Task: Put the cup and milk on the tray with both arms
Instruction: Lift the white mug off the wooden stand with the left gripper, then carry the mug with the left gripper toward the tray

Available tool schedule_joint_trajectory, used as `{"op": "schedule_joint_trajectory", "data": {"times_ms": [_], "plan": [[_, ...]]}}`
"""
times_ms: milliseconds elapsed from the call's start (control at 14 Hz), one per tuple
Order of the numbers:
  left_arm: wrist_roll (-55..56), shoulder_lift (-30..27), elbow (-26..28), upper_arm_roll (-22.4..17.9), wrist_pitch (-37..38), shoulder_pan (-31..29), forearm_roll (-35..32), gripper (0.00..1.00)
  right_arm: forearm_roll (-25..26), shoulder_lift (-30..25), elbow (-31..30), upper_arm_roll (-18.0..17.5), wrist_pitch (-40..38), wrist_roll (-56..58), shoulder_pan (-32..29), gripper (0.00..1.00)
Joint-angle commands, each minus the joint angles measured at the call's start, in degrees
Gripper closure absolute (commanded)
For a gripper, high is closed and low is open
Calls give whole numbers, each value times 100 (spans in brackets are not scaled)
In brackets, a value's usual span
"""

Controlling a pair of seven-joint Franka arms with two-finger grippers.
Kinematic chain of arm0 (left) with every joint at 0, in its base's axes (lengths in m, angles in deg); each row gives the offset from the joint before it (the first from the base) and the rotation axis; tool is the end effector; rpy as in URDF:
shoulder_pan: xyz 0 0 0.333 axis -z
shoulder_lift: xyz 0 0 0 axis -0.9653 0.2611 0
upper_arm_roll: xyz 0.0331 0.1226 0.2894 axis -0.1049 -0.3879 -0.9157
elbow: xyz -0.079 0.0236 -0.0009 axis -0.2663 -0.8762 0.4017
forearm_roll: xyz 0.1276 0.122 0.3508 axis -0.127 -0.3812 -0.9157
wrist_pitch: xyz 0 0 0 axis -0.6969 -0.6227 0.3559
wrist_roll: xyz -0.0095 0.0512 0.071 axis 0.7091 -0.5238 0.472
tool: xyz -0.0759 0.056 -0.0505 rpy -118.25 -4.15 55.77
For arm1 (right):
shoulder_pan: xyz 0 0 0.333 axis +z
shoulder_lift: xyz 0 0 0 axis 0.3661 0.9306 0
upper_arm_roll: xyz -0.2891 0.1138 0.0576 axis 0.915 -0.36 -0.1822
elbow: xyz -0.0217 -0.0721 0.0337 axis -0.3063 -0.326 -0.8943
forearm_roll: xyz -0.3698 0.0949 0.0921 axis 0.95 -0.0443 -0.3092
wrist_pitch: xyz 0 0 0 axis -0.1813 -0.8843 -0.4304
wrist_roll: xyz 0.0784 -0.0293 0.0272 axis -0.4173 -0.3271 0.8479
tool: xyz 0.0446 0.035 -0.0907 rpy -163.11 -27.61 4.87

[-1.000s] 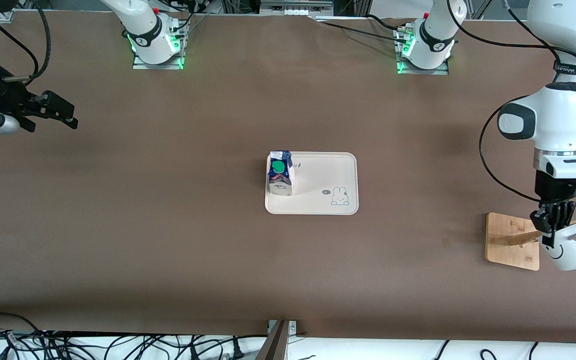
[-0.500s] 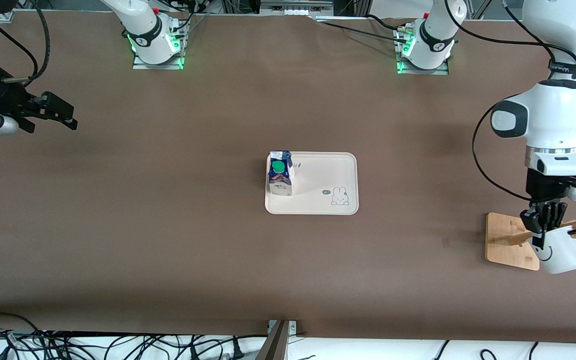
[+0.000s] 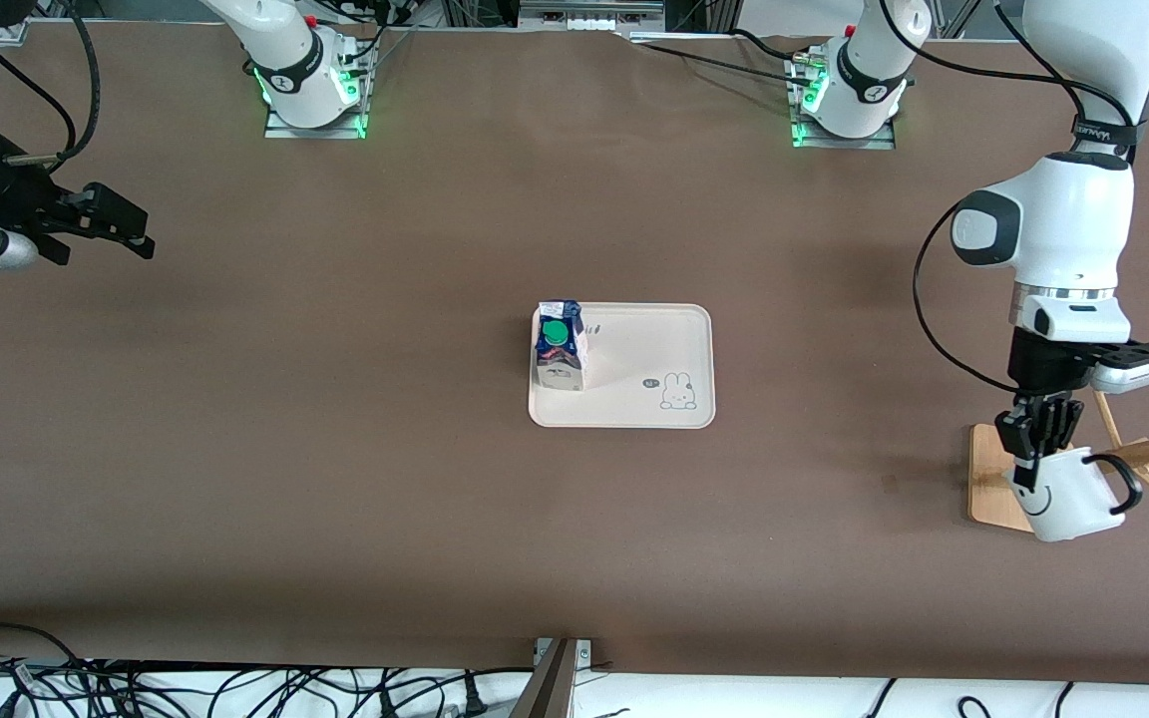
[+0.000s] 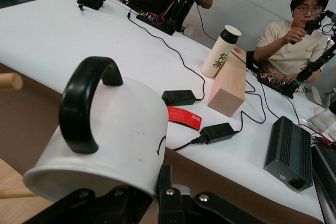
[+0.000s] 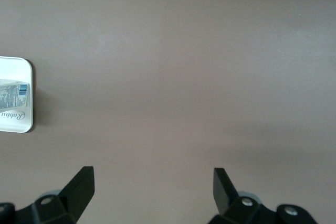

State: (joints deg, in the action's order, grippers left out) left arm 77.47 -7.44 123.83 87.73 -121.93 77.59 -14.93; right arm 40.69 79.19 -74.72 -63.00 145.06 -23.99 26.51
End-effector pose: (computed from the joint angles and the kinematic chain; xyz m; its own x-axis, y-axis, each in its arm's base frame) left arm 0.6191 0.0041 0.3861 0.5062 0.4751 0.7198 0.2987 -0.8795 0.3704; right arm 0.5589 0.0297 0.5989 0.9979 0.0625 0.0191 0.0633 -0.9970 -0.0439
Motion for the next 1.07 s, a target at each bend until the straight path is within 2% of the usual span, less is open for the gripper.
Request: {"op": "schedule_joint_trajectory", "data": {"times_ms": [0, 71, 143, 286, 571, 786, 857, 1000], "plan": [[-43, -333, 89, 29, 797, 123, 99, 100, 25, 31, 117, -77, -103, 0, -82, 0], [-87, -403, 54, 38, 1445, 123, 81, 100, 25, 31, 117, -77, -103, 0, -82, 0], [-131, -490, 54, 38, 1790, 114, 81, 100, 33, 40, 126, -77, -103, 0, -82, 0], [-140, -561, 54, 55, 2169, 132, 72, 100, 25, 40, 117, -77, -103, 0, -82, 0], [-675, -667, -323, 143, 4058, 141, 72, 100, 25, 40, 126, -77, -94, 0, -82, 0], [-860, -728, -333, 240, 4823, 176, 63, 100, 25, 40, 126, -77, -94, -9, -90, 0], [-1017, -720, -446, 397, 5105, 245, -33, 100, 25, 40, 126, -77, -94, 0, -90, 0], [-1010, -667, -805, 547, 5990, 307, -767, 100, 25, 40, 117, -77, -86, 0, -82, 0]]}}
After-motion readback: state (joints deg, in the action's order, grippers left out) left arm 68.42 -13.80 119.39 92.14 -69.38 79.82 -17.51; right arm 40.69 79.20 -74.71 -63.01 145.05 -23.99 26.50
